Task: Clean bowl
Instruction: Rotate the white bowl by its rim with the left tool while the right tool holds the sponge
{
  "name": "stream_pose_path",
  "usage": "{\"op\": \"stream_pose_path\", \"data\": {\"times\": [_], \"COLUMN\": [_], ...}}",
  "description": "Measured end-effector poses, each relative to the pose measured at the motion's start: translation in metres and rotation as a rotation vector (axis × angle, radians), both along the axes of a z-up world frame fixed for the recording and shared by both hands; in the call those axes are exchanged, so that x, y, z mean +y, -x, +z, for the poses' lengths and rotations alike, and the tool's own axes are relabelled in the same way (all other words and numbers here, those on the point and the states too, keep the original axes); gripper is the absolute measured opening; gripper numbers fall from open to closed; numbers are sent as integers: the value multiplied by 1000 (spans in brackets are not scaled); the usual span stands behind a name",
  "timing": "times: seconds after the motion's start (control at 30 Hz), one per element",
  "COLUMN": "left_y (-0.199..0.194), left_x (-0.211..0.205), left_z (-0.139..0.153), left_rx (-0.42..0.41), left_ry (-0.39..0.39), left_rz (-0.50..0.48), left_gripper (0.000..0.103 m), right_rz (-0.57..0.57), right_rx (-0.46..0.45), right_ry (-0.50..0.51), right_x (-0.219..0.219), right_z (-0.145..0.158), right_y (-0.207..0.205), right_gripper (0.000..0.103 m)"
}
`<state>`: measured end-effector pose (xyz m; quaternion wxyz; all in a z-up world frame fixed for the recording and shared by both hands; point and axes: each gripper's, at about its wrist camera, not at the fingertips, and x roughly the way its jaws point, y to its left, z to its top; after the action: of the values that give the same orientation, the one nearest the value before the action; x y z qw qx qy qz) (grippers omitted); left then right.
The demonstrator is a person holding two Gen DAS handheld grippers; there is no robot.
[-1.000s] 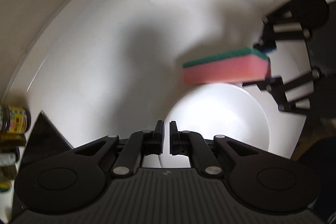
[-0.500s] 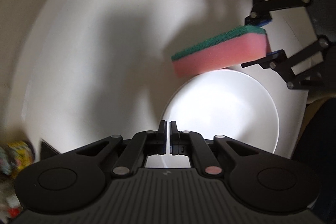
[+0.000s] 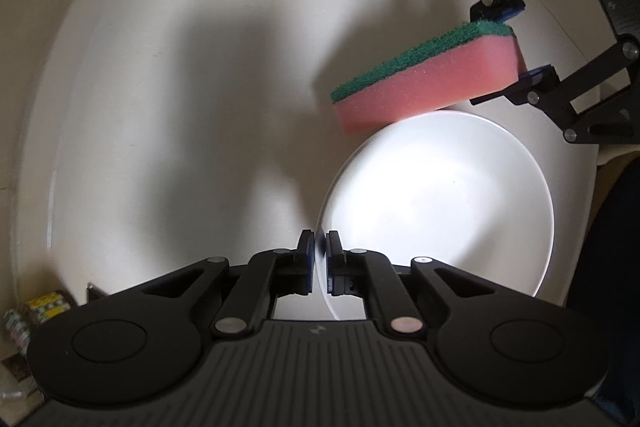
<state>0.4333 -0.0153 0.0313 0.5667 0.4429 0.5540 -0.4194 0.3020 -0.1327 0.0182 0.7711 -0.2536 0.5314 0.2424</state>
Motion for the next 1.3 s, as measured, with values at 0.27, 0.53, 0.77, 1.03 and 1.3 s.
{"op": "stream_pose_path", "data": {"times": [0.27,0.53,0.77,1.03,1.3], "left_y": [-40,-69,-56,-6,-59], "left_x": [24,86,146,134,122], "left_z": [-7,11,27,10,33], "left_rx": [41,-40,-172,-131,-128], "left_ry": [2,145,237,237,168], "left_rz": [260,794,1314,1415,837], "left_gripper": [15,30,32,21,8], "right_rz": [54,-56,-251,-330,-80], "right_rx": [17,-31,-165,-174,-80], "right_ry": [25,44,66,5,32], "right_x": [7,13,22,5,-7], "right_z": [8,3,-9,-8,-9], "right_y": [-10,13,67,64,-9], "right_gripper": [26,26,26,26,26]}}
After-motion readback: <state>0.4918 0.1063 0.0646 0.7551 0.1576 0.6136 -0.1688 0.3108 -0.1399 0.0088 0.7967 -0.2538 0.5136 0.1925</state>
